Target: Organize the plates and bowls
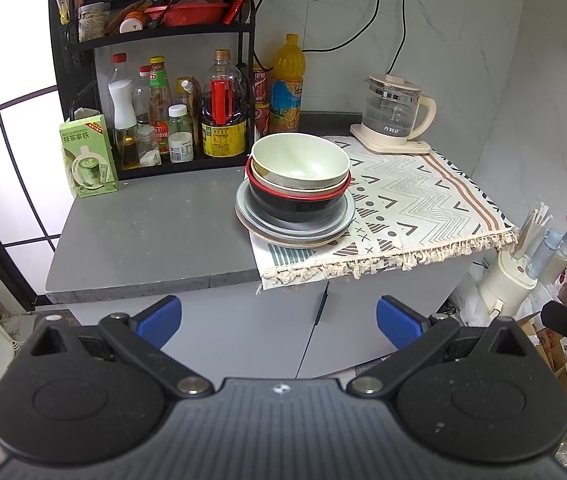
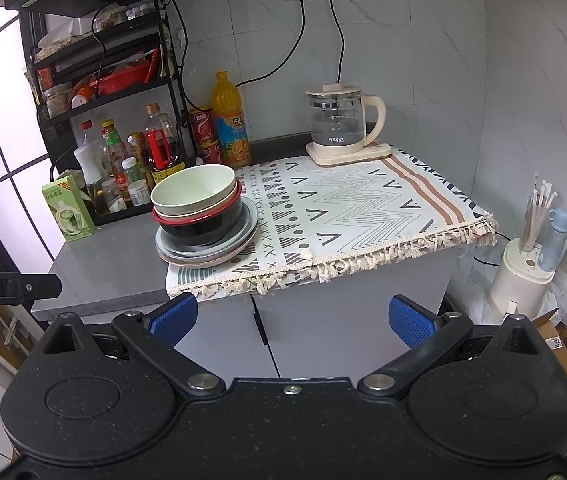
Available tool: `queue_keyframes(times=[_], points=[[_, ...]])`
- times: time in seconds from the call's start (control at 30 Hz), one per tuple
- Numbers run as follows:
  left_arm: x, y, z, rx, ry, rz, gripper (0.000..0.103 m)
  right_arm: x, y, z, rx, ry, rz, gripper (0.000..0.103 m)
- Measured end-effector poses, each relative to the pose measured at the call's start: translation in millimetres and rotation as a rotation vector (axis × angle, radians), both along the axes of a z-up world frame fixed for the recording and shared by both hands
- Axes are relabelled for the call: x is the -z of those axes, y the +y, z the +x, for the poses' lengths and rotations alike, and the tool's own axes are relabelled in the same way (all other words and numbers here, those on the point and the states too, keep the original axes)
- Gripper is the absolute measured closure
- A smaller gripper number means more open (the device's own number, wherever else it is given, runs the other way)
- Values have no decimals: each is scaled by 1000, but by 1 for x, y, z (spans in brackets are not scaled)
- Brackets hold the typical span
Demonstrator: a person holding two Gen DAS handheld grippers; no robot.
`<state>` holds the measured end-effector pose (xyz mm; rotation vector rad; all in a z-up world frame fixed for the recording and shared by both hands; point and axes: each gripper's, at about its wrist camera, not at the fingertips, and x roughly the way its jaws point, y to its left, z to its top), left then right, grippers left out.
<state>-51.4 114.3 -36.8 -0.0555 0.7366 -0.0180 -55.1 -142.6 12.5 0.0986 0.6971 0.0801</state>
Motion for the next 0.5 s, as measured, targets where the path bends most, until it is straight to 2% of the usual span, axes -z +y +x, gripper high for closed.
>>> queue_keyframes(times=[0.5], points=[[1, 1, 6, -10, 11, -9, 0, 3, 0, 4, -7, 7, -3, 0]])
